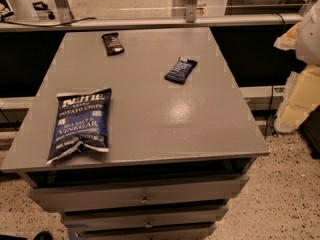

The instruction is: Move rxbar chocolate near blue chip bag

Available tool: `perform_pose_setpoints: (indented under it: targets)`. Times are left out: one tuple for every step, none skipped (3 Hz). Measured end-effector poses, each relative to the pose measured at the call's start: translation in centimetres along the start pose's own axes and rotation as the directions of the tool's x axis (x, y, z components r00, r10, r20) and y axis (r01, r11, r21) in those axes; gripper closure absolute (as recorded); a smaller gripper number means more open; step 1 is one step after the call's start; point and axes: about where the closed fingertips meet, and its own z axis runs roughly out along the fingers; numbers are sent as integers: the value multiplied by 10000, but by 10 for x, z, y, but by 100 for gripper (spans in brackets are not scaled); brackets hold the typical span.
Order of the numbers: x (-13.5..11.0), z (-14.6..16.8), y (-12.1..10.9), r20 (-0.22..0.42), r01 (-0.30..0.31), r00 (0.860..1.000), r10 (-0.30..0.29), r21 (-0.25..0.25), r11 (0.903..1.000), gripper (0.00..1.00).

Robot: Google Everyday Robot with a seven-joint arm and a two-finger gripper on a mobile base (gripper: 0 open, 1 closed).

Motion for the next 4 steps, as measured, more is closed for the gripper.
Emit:
perform_pose_setpoints:
  targets:
    - [0, 0, 0, 1, 0, 10000, 0, 2, 10000, 0]
    - [-6, 8, -9, 480, -176, 9987, 165, 216, 9996, 0]
    - [-29, 34, -39, 1626, -615, 9853, 518, 555, 9966, 0]
    - [-69, 64, -83, 2948, -1002, 9530, 696, 901, 9909, 0]
